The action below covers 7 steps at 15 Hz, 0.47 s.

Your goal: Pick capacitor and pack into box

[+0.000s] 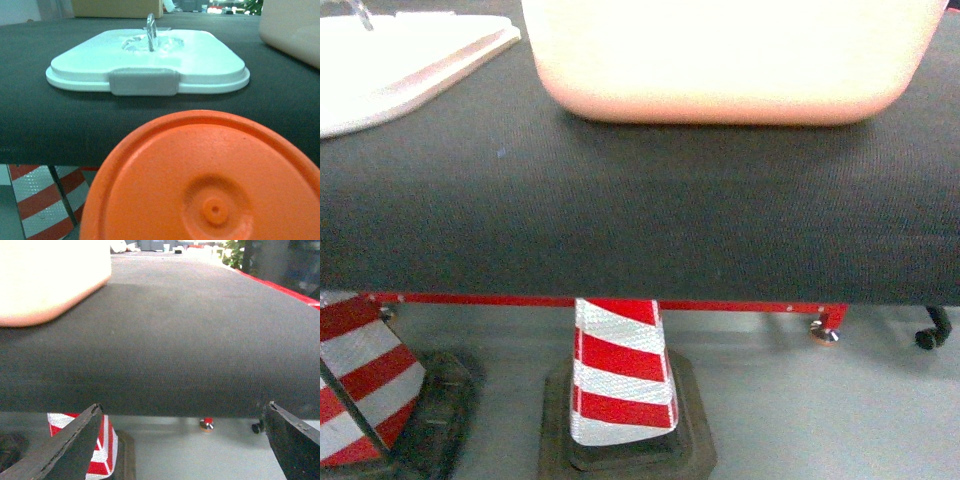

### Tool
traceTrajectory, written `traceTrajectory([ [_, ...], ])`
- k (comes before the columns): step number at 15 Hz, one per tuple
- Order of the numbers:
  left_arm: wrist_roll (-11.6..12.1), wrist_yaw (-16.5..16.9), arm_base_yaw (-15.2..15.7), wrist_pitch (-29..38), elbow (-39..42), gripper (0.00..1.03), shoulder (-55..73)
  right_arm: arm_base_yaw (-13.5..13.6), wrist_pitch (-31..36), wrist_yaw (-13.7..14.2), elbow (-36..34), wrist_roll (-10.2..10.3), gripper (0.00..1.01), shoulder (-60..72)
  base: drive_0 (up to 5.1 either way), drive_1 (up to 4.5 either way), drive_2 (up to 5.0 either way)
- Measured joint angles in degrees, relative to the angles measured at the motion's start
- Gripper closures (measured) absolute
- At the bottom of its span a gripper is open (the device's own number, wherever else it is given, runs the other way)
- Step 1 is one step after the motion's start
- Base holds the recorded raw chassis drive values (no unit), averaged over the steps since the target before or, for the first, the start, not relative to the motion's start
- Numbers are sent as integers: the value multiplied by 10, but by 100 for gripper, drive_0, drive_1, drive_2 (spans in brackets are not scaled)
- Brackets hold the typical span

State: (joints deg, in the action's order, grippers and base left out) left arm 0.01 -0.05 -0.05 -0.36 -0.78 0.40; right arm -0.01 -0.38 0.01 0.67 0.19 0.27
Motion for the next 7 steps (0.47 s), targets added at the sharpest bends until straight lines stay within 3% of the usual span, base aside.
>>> traceTrajectory([
  [7,0,0,0,0,0,60,0,0,1,0,0,0,3,0,0,0,0],
])
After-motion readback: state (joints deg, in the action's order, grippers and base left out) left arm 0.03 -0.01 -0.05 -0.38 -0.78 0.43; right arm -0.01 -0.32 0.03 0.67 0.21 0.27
